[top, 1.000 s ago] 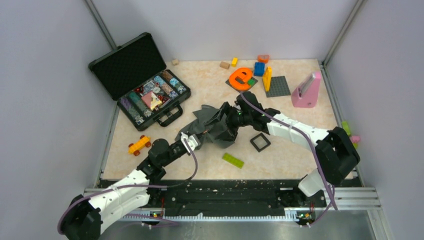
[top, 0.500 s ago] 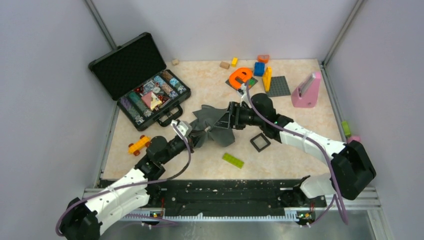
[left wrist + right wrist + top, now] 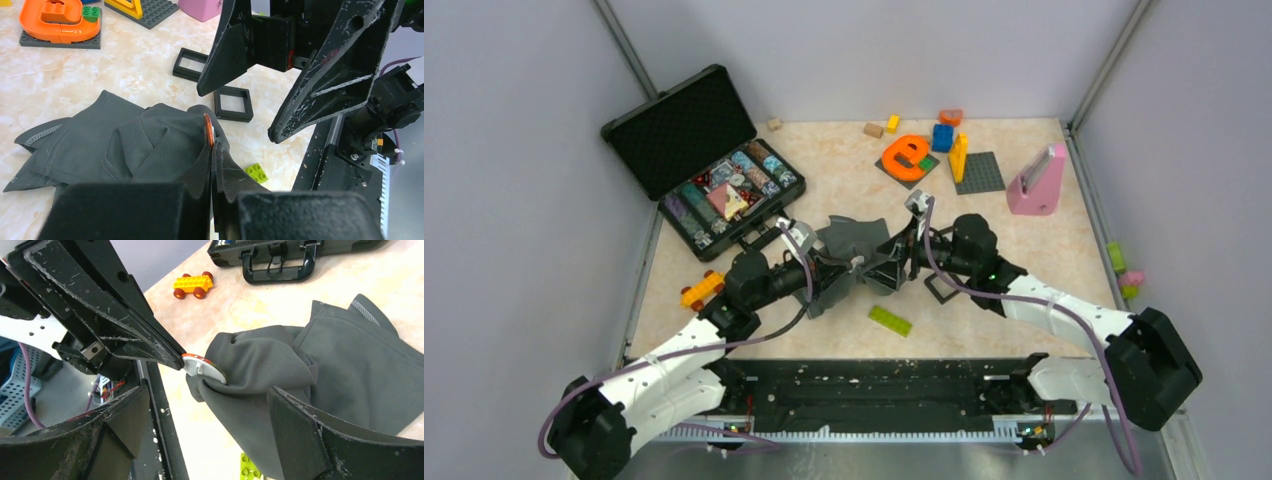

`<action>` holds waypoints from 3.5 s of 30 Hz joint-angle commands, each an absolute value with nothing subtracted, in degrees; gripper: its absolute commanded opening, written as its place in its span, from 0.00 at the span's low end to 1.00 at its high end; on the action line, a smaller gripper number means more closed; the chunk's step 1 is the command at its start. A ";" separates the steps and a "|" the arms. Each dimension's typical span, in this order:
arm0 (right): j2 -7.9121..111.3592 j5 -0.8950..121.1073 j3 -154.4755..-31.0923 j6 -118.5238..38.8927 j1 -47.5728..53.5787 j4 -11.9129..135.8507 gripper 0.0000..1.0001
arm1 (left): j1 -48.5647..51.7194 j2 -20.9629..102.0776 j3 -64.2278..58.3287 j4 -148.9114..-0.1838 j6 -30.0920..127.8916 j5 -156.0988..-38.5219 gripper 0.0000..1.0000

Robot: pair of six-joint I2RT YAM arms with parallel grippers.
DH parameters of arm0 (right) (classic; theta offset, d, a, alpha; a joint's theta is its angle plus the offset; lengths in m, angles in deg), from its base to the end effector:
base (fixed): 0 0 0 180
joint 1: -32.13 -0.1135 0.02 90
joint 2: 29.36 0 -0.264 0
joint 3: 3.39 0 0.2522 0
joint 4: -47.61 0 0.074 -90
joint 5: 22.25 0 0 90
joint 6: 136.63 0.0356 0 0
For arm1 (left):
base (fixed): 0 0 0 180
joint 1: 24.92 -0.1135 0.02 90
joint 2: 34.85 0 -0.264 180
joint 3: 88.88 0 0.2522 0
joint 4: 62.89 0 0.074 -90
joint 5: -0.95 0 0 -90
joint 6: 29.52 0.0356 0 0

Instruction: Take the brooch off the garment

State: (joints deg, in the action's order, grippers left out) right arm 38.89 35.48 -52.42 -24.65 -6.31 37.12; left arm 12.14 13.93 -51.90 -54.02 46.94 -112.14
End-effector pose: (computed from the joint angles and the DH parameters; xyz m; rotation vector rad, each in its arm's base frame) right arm 0.1943 0.1785 0.2599 -0.7058 1.7319 1.2376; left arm 0.1508 -0.1314 0.2550 0.6626 1.5807 -0.9940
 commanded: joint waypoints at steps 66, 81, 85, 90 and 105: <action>53.36 31.92 -76.45 -77.46 -15.99 58.28 0.28 | 14.65 15.07 -32.23 -87.92 94.47 -109.26 0.00; 52.92 31.97 -76.57 -78.12 -16.03 58.91 0.00 | 14.74 13.08 -34.00 -84.79 90.89 -105.43 0.05; 51.91 33.63 -74.23 -77.10 -16.07 55.66 0.00 | 14.75 9.62 -37.62 -80.05 84.10 -103.79 0.47; 49.41 34.51 -69.81 -74.48 -16.06 48.64 0.00 | 14.79 3.10 -44.71 -72.69 72.18 -100.47 0.53; 47.53 36.52 -64.95 -59.02 -15.92 32.67 0.00 | 14.61 -8.85 -64.79 -55.32 55.38 -90.21 0.58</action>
State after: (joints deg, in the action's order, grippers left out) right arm 49.10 37.14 -63.26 -63.78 -15.40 39.07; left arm 14.56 -9.81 -63.41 -62.89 60.73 -95.18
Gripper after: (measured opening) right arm 0.020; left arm 0.568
